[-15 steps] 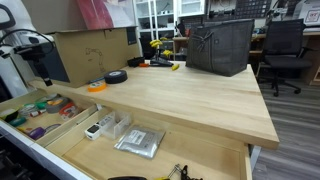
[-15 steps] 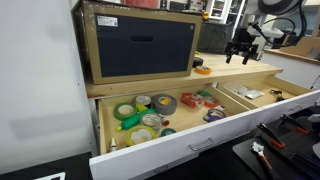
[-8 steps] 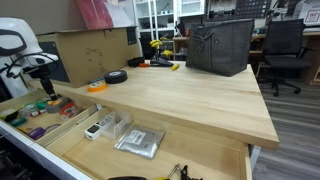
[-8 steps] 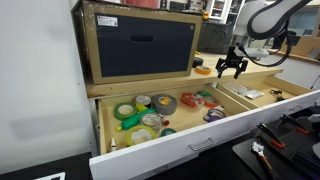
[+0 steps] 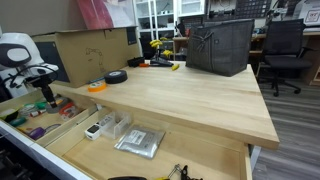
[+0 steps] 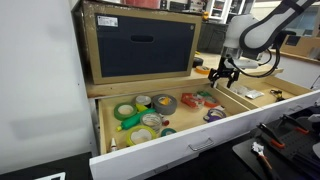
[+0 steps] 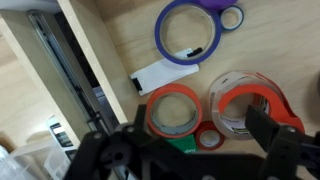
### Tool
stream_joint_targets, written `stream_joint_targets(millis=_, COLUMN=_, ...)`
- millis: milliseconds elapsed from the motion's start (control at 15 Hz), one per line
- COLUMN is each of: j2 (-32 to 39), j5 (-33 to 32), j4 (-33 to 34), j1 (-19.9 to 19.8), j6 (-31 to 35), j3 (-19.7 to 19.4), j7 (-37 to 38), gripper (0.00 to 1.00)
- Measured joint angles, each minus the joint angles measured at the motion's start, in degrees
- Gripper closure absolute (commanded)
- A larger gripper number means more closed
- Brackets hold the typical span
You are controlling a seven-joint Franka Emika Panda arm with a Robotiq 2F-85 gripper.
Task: Take the white tape and blue tape out of the drawer
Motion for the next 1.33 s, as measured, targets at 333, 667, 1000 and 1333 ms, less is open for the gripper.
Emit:
stream_joint_targets(millis=333, j2=0.0, j5=0.1, j4=-0.3, j1=1.1, j6=0.8, j3=-1.3, j7=1.5, gripper=0.00)
stream_joint_targets(millis=667, j2=0.9, j5=0.1, j4=-4.8, j1=5.0, j6=6.8, j3=-1.4, j7=12.3, gripper=0.00)
stream_joint_targets(millis=1000, j2=4.1, j5=-4.5, j4=-5.7, j1=9.1, j6=12.8, j3=-4.9, j7=25.6, gripper=0.00)
stream_joint_targets(millis=1333, j2=9.9, j5=-4.6, j4=-2.4, j1=9.3, j6=14.0, j3=-9.9, j7=29.4, gripper=0.00)
